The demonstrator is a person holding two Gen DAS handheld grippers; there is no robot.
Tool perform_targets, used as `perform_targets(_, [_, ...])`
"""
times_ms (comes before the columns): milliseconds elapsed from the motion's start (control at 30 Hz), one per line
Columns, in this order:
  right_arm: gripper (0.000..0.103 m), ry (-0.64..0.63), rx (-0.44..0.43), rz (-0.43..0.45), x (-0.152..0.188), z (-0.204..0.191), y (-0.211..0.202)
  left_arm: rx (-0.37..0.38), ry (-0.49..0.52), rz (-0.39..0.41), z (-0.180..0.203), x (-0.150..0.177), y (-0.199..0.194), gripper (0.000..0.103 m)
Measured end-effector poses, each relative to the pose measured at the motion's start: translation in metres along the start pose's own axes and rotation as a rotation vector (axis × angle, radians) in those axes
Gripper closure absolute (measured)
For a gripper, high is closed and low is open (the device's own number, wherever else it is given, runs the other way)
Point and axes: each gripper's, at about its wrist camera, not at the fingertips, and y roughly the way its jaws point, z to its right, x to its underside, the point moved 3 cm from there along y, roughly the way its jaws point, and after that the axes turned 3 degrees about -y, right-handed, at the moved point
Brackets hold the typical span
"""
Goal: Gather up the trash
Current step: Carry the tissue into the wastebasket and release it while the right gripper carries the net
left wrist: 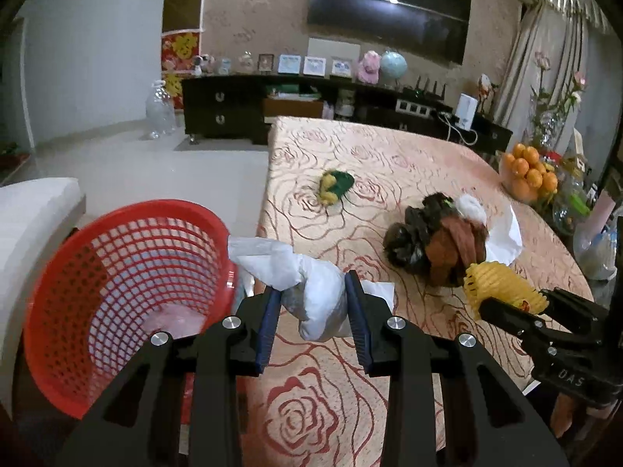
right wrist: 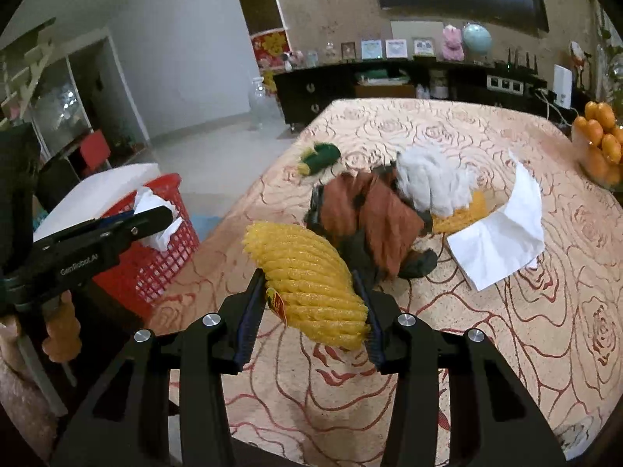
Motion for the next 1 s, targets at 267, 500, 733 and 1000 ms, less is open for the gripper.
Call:
perform_targets(267, [0.060, -0.013, 0.002, 0.063, -0.020, -0.015, -0.020, -0.025, -0.031, 0.042, -0.017, -0.006, -0.026, 0.071])
perform_targets(500, [0.060, -0.037, 0.008, 0.104, -0.043, -0.029, -0.028, -0.060, -0.054, 0.091, -0.035, -0.016, -0.053, 0.071])
perform_targets(733, [0.060, -0.062, -0.008, 0.115, -0.059, -0.046, -0.022, -0.099, -0.083, 0.116, -0.053, -0.024, -0.067, 0.071])
perform_targets(1000, [0.060, -0.094, -0.050, 0.097, -0.078, -0.073, -0.002, -0.154, -0.116, 0.135, -0.078, -0.030, -0.075, 0.071])
